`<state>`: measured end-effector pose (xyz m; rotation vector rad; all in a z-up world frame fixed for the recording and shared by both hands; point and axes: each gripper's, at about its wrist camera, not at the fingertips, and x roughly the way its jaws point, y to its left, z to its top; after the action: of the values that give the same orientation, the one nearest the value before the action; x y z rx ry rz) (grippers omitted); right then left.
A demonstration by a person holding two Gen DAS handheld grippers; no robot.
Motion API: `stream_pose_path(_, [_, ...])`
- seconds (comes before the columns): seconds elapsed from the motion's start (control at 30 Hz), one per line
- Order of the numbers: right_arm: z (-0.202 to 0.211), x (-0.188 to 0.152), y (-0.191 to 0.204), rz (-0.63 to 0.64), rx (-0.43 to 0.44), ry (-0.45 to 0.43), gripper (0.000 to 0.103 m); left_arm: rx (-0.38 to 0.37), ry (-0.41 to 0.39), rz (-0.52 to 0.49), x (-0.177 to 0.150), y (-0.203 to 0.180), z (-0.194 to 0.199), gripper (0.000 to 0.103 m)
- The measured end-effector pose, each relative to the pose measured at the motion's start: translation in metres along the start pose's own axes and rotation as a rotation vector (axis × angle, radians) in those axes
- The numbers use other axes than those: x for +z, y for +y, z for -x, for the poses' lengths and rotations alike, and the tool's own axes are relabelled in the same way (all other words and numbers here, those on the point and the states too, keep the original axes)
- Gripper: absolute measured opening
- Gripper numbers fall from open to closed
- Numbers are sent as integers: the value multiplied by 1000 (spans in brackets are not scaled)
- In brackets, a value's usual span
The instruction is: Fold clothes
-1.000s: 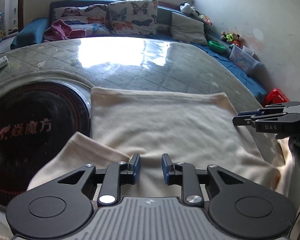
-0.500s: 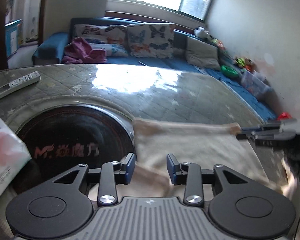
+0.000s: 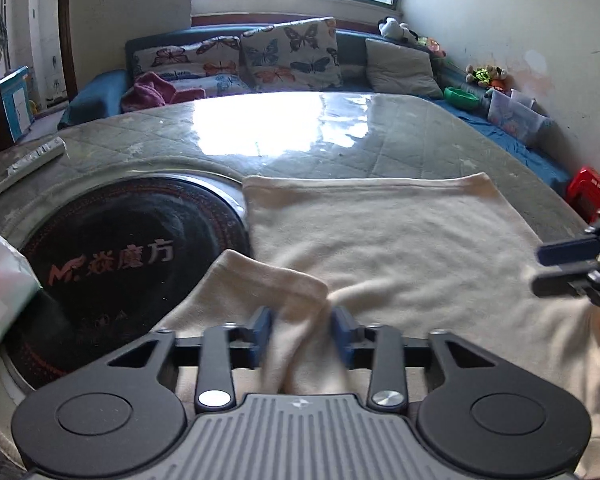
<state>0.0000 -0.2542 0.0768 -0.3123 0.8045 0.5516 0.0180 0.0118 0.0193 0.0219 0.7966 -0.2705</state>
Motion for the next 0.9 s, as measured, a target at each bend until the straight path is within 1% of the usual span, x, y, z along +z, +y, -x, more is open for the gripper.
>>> stream_pose_path(0.07, [4, -4, 4, 5, -3, -1, 29, -6, -10, 28, -1, 9, 3, 15])
stream_pose_path(0.1, [6, -6, 5, 5, -4, -1, 29, -10, -24, 48, -1, 14, 8, 8])
stream_pose_path(0.2, [8, -9, 7, -3, -6, -3, 29, -19, -65, 109, 0, 29, 23, 5])
stream_pose_path(0.3, [10, -12, 9, -11, -3, -2, 29, -17, -135, 186, 0, 49, 50, 3])
stream_pose_path(0.4, [12, -17, 13, -9, 0, -1, 29, 11, -206, 250, -6, 70, 83, 3])
stream_pose_path(0.5, [14, -20, 16, -12, 8, 0, 29, 59, -260, 308, -17, 93, 115, 3])
stream_pose_path(0.63, [16, -22, 31, 13, 45, 4, 29, 143, -253, 360, -42, 118, 136, 3])
stream_pose_path(0.77, [17, -18, 57, 63, 132, 8, 29, 227, -244, 410, -65, 143, 155, 3])
stream_pose_path(0.9, [11, -12, 102, 175, 254, 11, 29, 248, -227, 449, -81, 151, 151, 3])
